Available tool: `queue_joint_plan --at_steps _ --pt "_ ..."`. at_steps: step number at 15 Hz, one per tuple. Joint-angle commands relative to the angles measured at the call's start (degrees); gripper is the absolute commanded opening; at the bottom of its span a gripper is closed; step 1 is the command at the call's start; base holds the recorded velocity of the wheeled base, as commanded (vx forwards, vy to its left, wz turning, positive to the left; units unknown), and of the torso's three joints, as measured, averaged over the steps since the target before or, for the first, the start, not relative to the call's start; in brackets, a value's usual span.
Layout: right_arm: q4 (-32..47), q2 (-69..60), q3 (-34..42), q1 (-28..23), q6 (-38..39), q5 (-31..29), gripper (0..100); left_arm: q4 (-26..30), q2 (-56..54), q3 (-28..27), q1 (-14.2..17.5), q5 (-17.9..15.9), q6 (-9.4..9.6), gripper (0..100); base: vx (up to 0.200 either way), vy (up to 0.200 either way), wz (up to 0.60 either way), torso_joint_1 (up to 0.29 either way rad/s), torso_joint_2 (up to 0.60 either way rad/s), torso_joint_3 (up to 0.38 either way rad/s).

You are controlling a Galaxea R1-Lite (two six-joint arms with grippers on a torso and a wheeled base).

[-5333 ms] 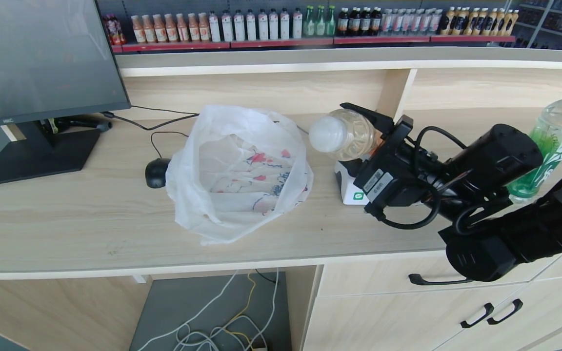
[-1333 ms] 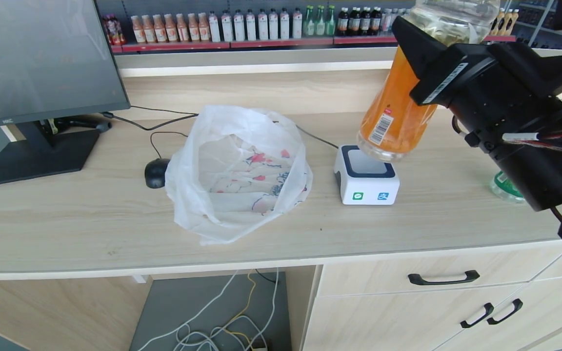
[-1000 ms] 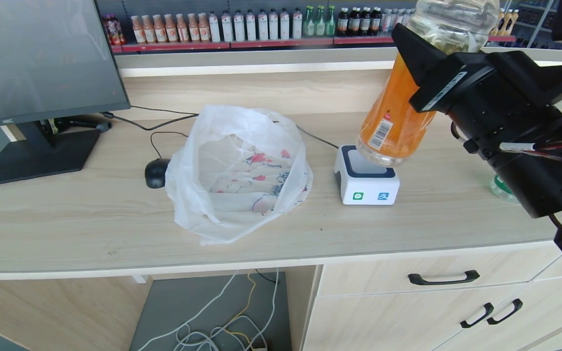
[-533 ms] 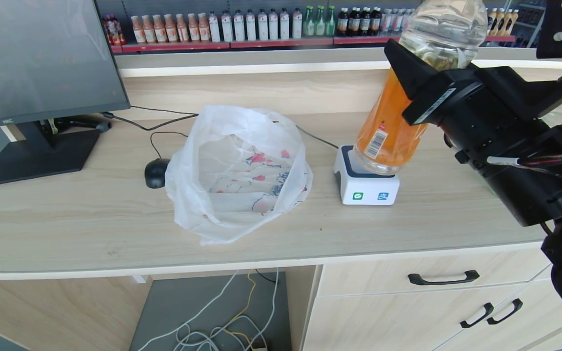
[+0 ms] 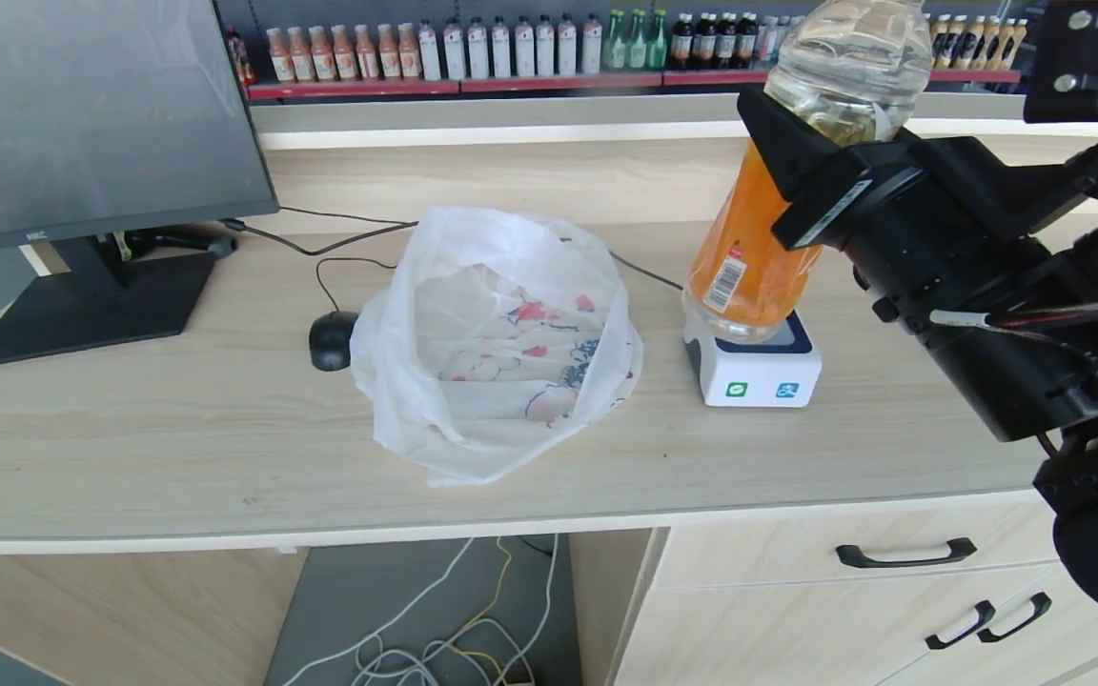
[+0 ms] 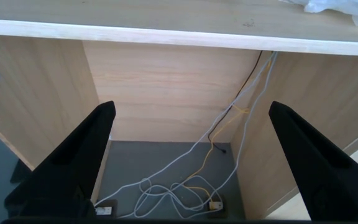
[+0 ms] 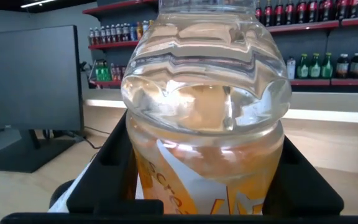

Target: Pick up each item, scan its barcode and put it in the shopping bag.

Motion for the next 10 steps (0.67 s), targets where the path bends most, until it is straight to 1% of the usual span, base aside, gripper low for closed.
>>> queue_joint_plan --at_steps 1,6,10 --pt "-0.06 0.16 0.0 -0.01 -0.02 0.0 0 0.01 0.0 0.0 0.06 0.0 -0.01 100 0.0 0.2 0.0 0.007 0.0 0.002" --pt "-0.32 -0.19 0.35 -0.01 -0.02 0.0 0 0.01 0.0 0.0 0.06 0.0 -0.1 100 0.0 0.2 0.0 0.0 0.01 0.003" --pt "-0.67 0.08 0.35 0.07 -0.02 0.71 0 -0.07 0.0 0.0 0.06 0.0 -0.1 100 0.0 0.0 0.0 0.0 0.0 0.0"
